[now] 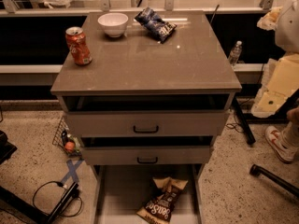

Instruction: Pick brown chip bag from bottom drawer and place on counter

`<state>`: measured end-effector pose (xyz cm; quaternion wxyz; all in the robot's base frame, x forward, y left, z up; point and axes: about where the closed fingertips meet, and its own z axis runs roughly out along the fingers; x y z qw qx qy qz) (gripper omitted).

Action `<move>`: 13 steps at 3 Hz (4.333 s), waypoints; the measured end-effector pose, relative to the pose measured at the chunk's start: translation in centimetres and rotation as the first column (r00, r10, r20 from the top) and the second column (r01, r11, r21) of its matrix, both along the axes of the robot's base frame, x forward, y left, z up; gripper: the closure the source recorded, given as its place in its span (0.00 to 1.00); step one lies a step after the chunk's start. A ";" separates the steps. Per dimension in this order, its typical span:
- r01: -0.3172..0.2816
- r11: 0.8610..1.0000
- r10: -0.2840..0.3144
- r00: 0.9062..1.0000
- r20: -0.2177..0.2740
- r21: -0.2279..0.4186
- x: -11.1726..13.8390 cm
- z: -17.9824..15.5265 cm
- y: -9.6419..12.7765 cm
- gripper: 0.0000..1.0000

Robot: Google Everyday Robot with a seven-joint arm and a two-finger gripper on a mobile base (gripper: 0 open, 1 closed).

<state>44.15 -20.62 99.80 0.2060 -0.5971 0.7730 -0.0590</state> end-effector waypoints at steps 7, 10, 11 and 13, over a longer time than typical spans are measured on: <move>0.107 0.894 -0.098 0.994 -0.041 0.436 0.1 -30.5 4.7 0.00; 0.344 0.811 -0.295 0.939 -0.177 0.472 1.7 -59.2 5.6 0.00; 0.366 0.799 -0.327 0.930 -0.166 0.477 2.1 -60.6 5.5 0.00; 0.339 0.758 -0.220 0.937 -0.272 0.557 3.4 -68.0 10.3 0.00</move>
Offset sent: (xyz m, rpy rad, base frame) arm -0.0023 0.0245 -0.2047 0.4210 -0.0988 -0.0222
